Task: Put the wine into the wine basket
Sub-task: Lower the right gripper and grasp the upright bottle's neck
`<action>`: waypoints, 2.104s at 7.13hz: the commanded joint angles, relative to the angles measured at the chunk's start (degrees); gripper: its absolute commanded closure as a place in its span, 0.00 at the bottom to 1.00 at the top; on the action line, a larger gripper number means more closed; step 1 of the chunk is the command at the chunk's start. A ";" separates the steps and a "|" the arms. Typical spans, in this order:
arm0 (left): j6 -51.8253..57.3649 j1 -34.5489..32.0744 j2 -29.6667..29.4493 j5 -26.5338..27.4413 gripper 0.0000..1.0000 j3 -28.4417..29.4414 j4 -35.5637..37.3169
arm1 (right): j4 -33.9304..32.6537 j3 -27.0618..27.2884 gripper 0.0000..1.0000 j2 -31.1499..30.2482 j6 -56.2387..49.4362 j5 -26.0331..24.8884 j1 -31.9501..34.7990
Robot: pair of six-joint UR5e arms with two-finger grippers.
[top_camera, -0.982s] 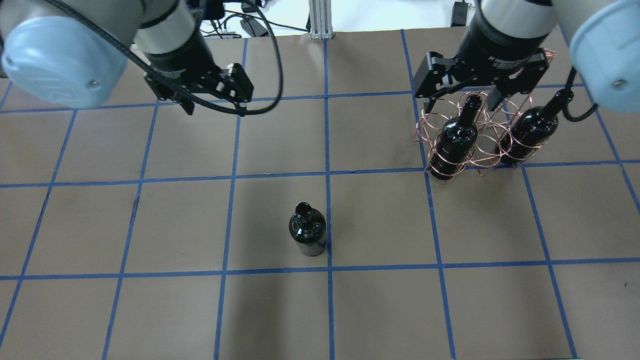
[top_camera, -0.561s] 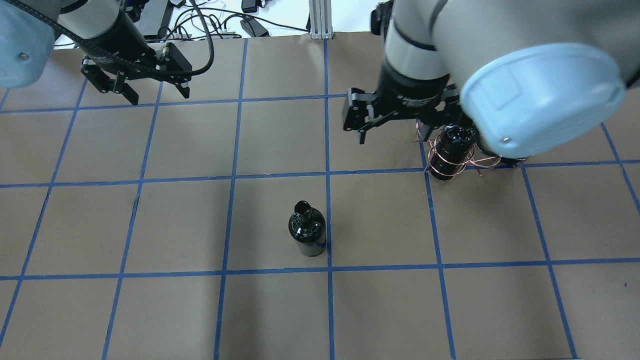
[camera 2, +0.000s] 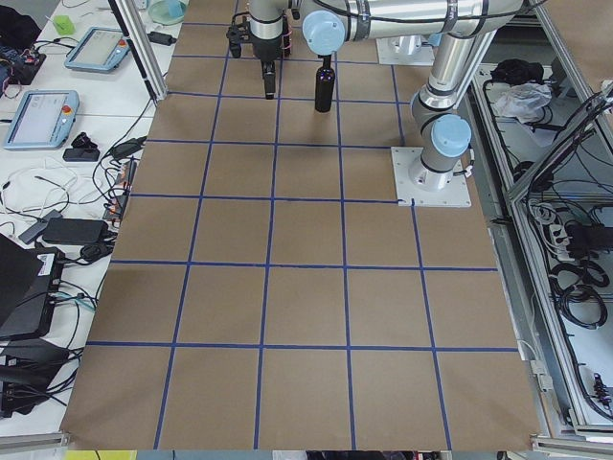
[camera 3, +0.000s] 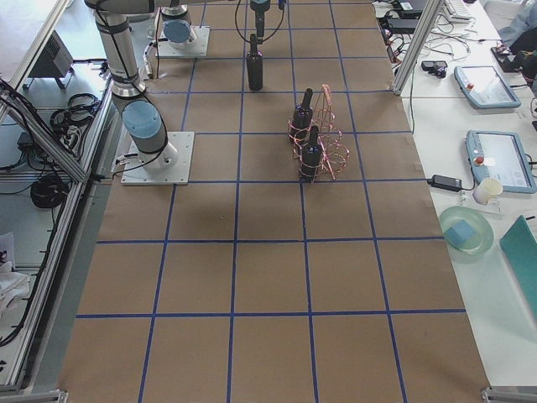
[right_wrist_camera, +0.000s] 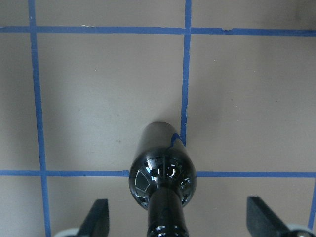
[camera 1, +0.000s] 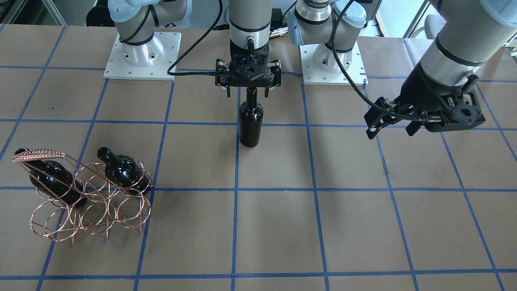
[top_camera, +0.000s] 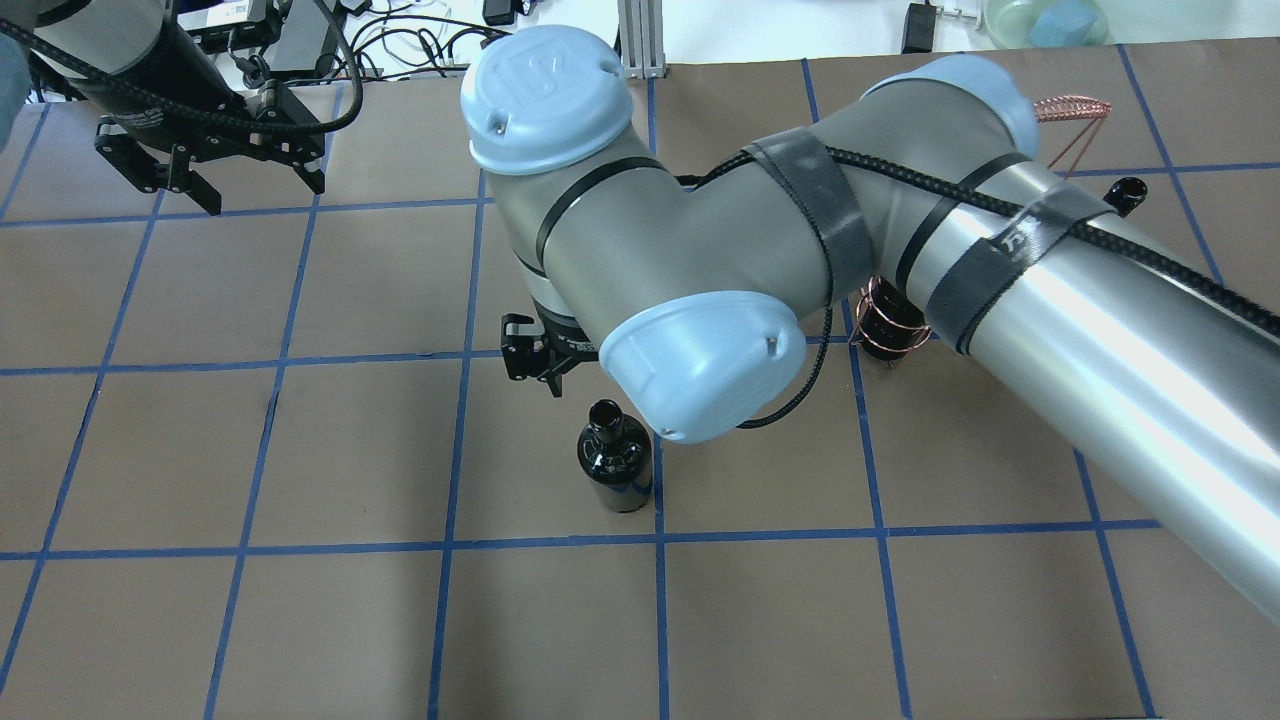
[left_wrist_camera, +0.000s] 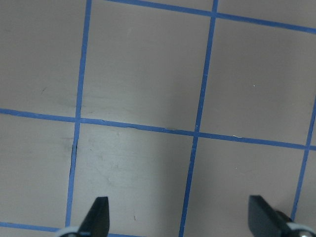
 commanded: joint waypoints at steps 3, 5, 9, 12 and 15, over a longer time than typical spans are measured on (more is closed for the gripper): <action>-0.10 -0.14 1.97 0.29 0.00 -0.30 -2.39 | -3.60 4.41 0.03 -0.04 0.02 0.81 0.62; -0.10 -0.05 1.27 0.55 0.00 -0.47 -2.39 | -3.69 4.41 0.12 0.23 0.03 3.89 0.53; 0.25 0.21 4.08 0.38 0.00 -0.39 -4.06 | -3.34 4.50 0.47 -0.04 -0.59 3.54 0.53; 0.25 0.12 3.90 -0.06 0.00 -0.47 -4.15 | -3.25 4.41 0.71 0.05 -2.34 3.46 0.53; -0.10 0.12 3.64 -0.06 0.00 -0.47 -4.59 | -2.73 2.93 1.00 -1.26 -2.61 3.28 -1.21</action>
